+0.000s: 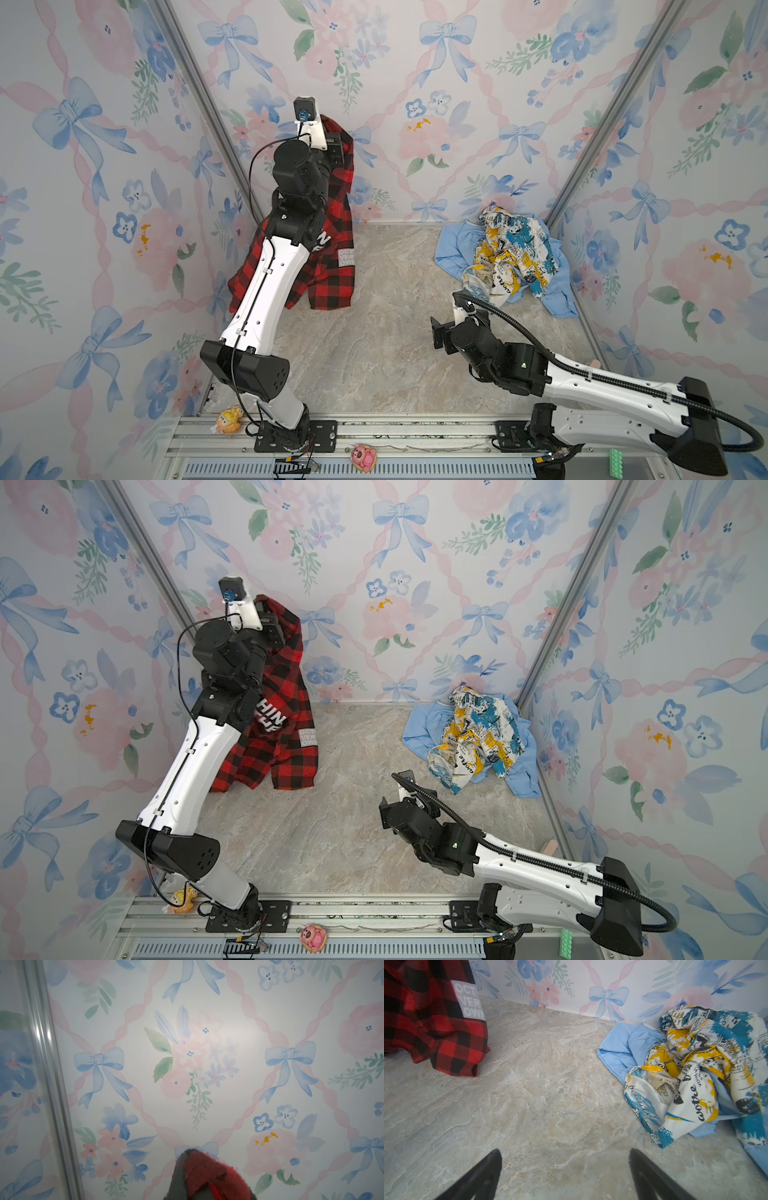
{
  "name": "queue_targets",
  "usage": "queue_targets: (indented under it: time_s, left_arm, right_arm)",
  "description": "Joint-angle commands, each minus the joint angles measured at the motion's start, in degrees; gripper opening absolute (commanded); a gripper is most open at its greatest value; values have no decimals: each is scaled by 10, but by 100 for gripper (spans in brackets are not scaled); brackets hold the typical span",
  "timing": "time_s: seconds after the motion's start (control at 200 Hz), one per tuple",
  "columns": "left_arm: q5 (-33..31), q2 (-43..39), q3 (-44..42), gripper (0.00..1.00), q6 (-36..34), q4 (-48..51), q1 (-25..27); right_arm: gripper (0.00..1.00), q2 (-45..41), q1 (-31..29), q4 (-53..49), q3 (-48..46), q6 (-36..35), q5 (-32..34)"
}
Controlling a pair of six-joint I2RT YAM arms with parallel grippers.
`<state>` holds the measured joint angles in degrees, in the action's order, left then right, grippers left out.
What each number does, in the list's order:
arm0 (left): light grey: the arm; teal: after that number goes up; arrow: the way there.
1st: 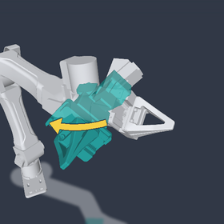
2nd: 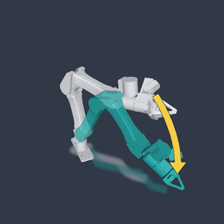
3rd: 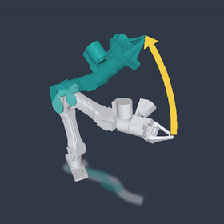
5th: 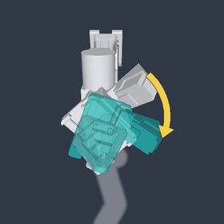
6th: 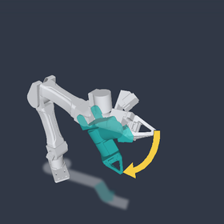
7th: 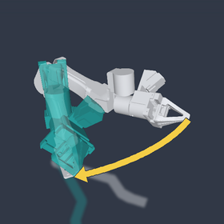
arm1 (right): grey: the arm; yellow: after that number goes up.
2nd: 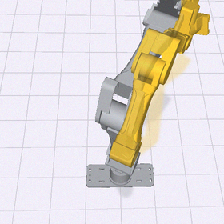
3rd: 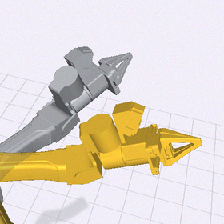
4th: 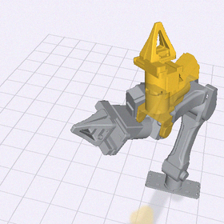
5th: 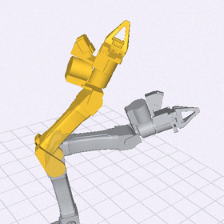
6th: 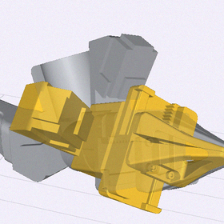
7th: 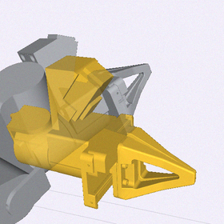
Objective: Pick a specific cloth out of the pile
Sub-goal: 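Lift the plaid shirt with the left gripper and carry it toward the corner, then lower the plaid shirt onto the table and open the left gripper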
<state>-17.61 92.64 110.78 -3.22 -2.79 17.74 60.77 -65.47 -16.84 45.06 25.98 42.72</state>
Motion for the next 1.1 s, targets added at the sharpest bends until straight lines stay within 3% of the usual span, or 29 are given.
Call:
queue_targets:
  time_s: [0.0, 0.165, 0.305, 0.47, 0.575, 0.655, 0.765, 0.915, 1.095]
  left_arm:
    - [-19, -53, -53, 0, -6, -13, 2]
    - [-27, -103, -159, 0, 13, -68, -27]
    - [-71, -132, -223, 0, 64, -36, -105]
    - [-168, -205, -329, 0, 59, -15, -143]
    - [-190, -242, -391, 0, 69, 15, -175]
    - [-170, -250, -429, 0, 78, 35, -209]
    - [-113, -230, -470, 0, 102, 49, -243]
    - [-23, -145, -470, 0, 116, 76, -241]
    - [-72, -22, -434, 0, 57, 86, -190]
  right_arm:
    - [97, 1, -6, 11, -10, 2, 10]
    - [97, 15, -4, 15, -9, 0, 7]
    - [97, 27, -4, 16, -8, 7, -1]
    - [97, 36, -5, 23, -11, 10, -5]
    - [97, 49, -4, 40, -10, 6, -10]
    - [97, 64, -5, 45, -2, 2, -22]
    - [97, 84, -5, 44, 11, 1, -36]
    - [97, 84, -9, 40, 12, 15, -40]
    - [97, 58, -10, 21, -3, 29, -36]
